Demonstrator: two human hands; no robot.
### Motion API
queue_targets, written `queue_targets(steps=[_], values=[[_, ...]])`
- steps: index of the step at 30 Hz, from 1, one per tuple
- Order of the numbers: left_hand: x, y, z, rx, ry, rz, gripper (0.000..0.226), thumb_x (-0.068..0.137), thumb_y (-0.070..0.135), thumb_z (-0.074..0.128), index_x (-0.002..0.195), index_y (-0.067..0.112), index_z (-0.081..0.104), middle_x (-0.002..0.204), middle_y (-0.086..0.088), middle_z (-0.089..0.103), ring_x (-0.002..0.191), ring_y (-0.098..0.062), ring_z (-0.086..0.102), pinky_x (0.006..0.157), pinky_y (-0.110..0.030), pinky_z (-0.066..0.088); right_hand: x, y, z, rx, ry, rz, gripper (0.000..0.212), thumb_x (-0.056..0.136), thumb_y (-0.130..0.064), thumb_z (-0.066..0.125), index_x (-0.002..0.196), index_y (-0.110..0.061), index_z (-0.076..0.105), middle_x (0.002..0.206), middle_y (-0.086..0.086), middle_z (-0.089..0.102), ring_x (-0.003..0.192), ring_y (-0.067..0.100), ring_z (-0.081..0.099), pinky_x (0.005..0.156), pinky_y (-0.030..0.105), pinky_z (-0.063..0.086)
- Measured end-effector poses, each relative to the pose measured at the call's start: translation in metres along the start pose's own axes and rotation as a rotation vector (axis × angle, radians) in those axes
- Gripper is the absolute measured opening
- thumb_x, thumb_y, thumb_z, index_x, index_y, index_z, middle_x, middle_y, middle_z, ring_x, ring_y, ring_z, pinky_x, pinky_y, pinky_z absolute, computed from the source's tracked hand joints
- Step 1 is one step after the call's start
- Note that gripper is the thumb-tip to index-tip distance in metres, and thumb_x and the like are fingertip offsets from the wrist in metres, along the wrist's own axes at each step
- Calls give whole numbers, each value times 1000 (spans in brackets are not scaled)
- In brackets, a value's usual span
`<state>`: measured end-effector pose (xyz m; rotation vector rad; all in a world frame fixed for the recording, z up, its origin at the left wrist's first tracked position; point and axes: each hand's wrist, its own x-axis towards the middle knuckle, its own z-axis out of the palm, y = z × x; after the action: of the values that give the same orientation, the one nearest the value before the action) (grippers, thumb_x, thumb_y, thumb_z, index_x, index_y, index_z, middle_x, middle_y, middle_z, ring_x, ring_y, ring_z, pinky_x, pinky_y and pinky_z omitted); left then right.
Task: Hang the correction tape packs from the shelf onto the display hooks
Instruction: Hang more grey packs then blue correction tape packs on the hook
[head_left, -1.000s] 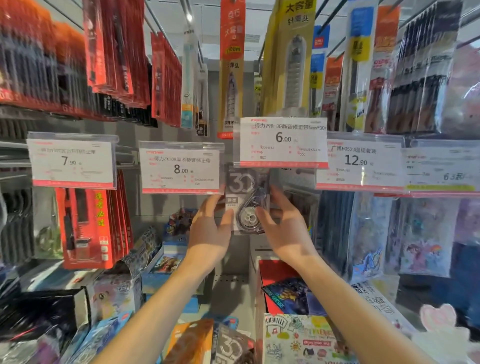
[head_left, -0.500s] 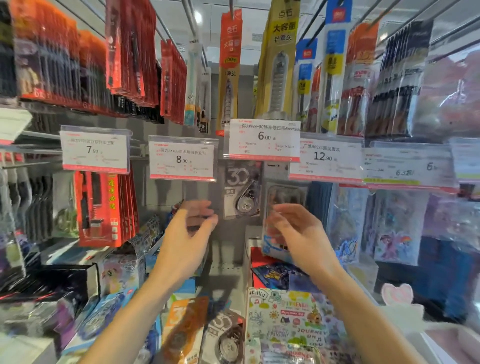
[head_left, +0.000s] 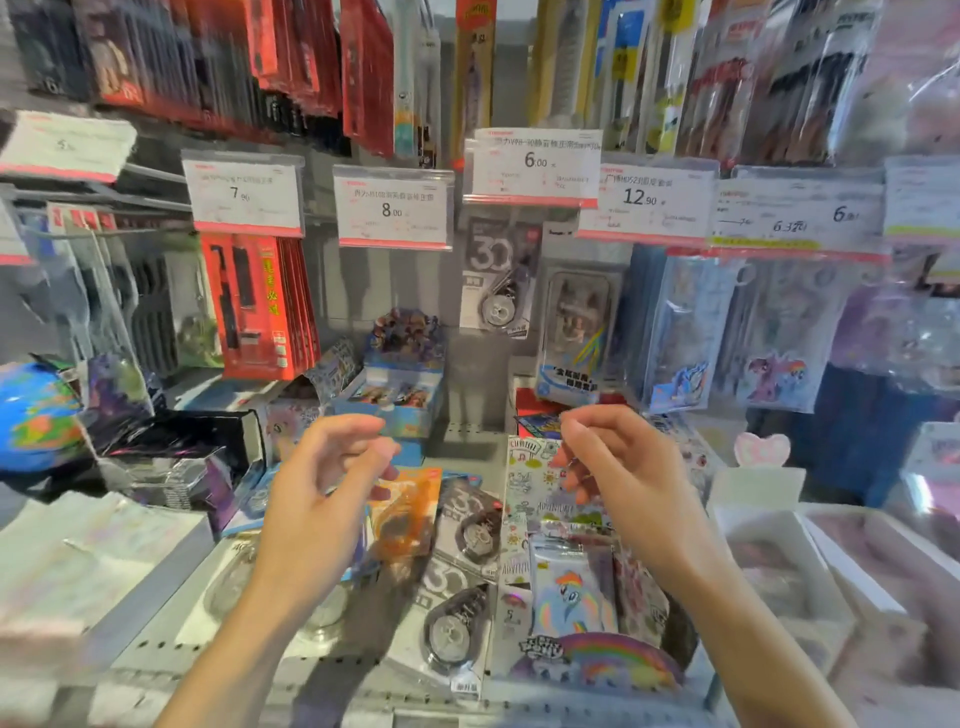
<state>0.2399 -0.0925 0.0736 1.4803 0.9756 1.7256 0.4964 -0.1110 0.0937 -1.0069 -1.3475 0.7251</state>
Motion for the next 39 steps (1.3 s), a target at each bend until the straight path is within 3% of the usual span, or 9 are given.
queue_targets(steps=[7, 13, 18, 22, 26, 28, 31, 34, 39], values=[[7, -20, -50, -30, -33, -4, 13, 96, 6, 67, 103, 16, 68, 92, -14, 75, 74, -4, 72, 65, -15, 55, -19, 2, 40, -41, 18, 31, 7, 102, -20, 66, 103, -17, 72, 75, 5, 76, 61, 14, 65, 54, 19, 52], [38, -35, -120, -56, -128, -15, 18, 96, 4, 66, 102, 21, 68, 90, -5, 76, 75, -4, 72, 62, -14, 55, -15, 1, 112, -109, 95, 1, 6, 102, -19, 65, 100, -15, 69, 71, 4, 75, 58, 16, 63, 54, 21, 51], [66, -50, -171, -34, -215, -63, 17, 96, 3, 66, 99, 20, 67, 89, -7, 71, 75, -16, 68, 68, -24, 55, -8, 5, 165, -166, 130, 38, 4, 101, -21, 66, 99, -21, 69, 72, 2, 75, 58, 12, 64, 56, 23, 49], [74, -66, -190, 7, -273, -105, 14, 97, 5, 67, 103, 17, 67, 83, -8, 72, 68, -7, 69, 62, -14, 52, -9, 17, 183, -247, 154, 93, 5, 101, -21, 67, 101, -18, 71, 66, -5, 74, 53, -1, 61, 54, 11, 46], [72, -82, -190, 24, -341, -198, 14, 96, 9, 68, 102, 22, 68, 84, 5, 76, 71, -6, 70, 64, -15, 56, -10, 33, 184, -402, 154, 179, 8, 100, -25, 67, 104, -19, 72, 78, 1, 78, 56, -5, 64, 54, 9, 47], [70, -89, -180, 27, -370, -237, 13, 96, 9, 68, 103, 20, 67, 82, 6, 75, 71, -6, 69, 67, -17, 57, -11, 45, 177, -512, 146, 216, 10, 100, -30, 65, 104, -23, 71, 84, 5, 78, 63, -2, 65, 60, 14, 51], [64, -100, -154, 63, -430, -263, 16, 97, 6, 68, 102, 21, 67, 82, 5, 70, 68, 0, 65, 63, -14, 54, -19, 67, 164, -697, 80, 298, 12, 100, -35, 63, 105, -26, 69, 90, -1, 77, 82, 18, 72, 78, 35, 58], [59, -113, -130, 57, -491, -324, 17, 97, 2, 67, 100, 19, 66, 76, 10, 67, 67, -4, 62, 59, -13, 51, -24, 91, 158, -844, 51, 303, 17, 99, -29, 67, 113, -20, 68, 104, 0, 73, 96, 22, 69, 88, 38, 56], [59, -133, -112, 118, -548, -365, 15, 98, 2, 65, 104, 16, 66, 78, 6, 62, 64, 3, 57, 72, -22, 47, -8, 109, 159, -1105, 41, 326, 48, 97, -35, 68, 138, -10, 60, 140, 12, 56, 131, 32, 51, 109, 37, 42]])
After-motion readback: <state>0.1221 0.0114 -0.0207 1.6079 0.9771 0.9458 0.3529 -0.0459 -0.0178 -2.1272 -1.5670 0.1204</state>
